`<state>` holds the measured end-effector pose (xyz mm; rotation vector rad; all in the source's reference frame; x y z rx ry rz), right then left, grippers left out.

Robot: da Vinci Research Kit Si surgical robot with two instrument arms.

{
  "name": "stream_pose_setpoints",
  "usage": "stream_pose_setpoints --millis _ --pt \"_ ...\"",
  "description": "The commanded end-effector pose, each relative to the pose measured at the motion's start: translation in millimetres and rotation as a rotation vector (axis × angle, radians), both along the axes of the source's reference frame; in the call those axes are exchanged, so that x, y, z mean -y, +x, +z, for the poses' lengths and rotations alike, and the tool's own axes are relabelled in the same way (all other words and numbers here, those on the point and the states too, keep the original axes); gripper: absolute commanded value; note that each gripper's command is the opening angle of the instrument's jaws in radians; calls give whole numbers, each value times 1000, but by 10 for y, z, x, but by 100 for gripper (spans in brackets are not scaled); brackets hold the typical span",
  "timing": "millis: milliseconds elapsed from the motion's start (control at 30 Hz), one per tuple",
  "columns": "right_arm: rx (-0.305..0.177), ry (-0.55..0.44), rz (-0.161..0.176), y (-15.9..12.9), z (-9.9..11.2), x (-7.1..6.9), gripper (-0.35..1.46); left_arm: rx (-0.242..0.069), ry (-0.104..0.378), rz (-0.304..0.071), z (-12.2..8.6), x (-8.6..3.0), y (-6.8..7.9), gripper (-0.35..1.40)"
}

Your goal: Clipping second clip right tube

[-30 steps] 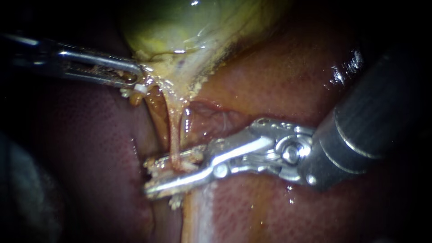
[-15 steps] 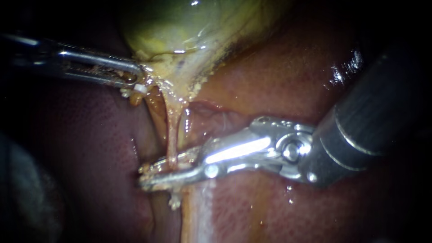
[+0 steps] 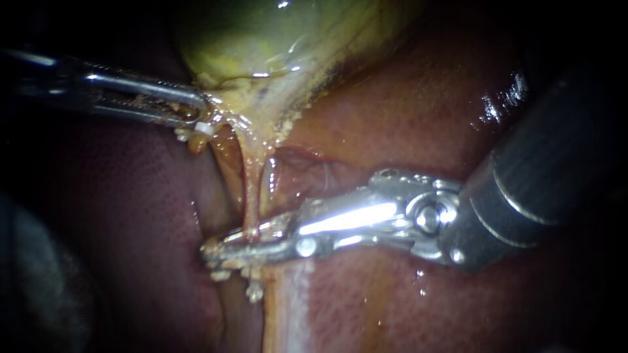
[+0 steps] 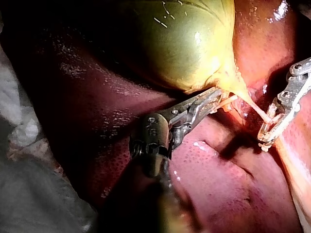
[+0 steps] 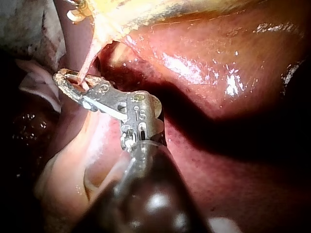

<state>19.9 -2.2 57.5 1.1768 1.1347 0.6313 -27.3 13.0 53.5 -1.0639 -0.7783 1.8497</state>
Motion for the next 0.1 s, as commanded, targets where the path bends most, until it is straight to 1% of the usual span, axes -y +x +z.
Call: stream_pose_setpoints --millis 33,100 --pt "0 -1 0 0 1 0 -35 0 0 0 0 0 0 -35" --pt "0 -1 0 0 2 0 -35 0 0 0 0 0 0 -35"
